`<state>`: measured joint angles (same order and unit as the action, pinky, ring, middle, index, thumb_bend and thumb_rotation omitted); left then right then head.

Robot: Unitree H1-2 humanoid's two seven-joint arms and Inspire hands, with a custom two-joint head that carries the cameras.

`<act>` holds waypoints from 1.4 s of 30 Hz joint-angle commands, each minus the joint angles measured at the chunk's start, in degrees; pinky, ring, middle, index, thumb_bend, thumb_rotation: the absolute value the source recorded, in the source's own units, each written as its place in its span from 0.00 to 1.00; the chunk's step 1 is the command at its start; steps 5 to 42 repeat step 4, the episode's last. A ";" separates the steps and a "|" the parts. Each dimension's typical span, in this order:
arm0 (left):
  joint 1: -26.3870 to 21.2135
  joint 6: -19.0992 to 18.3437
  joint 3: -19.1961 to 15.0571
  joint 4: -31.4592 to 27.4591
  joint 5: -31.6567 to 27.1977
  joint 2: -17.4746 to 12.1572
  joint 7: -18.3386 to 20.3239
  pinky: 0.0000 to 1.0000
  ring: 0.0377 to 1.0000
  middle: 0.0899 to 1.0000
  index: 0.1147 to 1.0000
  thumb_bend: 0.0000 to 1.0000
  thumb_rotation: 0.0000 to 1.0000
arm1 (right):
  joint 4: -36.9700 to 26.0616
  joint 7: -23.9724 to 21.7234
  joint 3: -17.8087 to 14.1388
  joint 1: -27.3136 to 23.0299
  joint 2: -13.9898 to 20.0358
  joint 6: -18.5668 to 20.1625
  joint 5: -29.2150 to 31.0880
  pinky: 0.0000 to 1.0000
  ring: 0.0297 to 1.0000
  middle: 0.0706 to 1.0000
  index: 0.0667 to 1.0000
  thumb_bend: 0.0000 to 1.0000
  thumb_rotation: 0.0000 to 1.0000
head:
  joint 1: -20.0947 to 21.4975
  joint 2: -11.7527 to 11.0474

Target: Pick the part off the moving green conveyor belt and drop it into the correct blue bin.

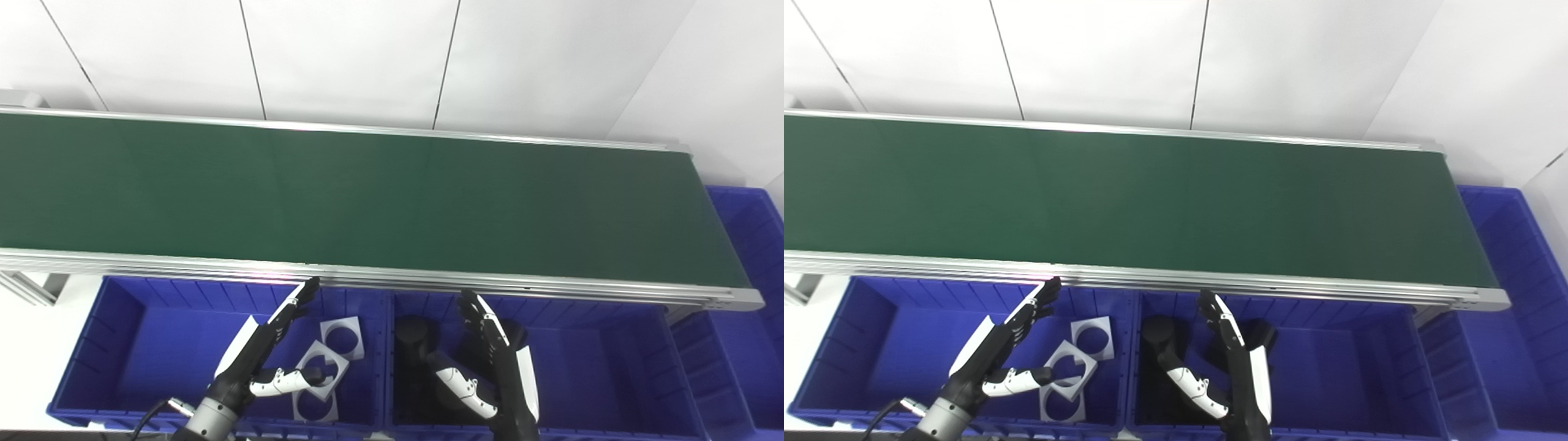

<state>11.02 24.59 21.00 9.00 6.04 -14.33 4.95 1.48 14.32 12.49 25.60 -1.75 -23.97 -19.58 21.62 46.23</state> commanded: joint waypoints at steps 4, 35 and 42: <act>-0.48 2.34 1.84 -2.04 0.12 -0.92 -3.72 0.92 0.95 0.97 0.95 0.79 0.76 | -2.05 0.01 -0.33 0.80 -0.38 -1.93 -0.38 0.82 0.84 0.84 0.88 0.68 0.57 | -0.70 -0.27; -0.48 2.34 1.84 -2.04 0.12 -0.92 -3.72 0.92 0.95 0.97 0.95 0.79 0.76 | -2.05 0.01 -0.33 0.80 -0.38 -1.93 -0.38 0.82 0.84 0.84 0.88 0.68 0.57 | -0.70 -0.27; -0.48 2.34 1.84 -2.04 0.12 -0.92 -3.72 0.92 0.95 0.97 0.95 0.79 0.76 | -2.05 0.01 -0.33 0.80 -0.38 -1.93 -0.38 0.82 0.84 0.84 0.88 0.68 0.57 | -0.70 -0.27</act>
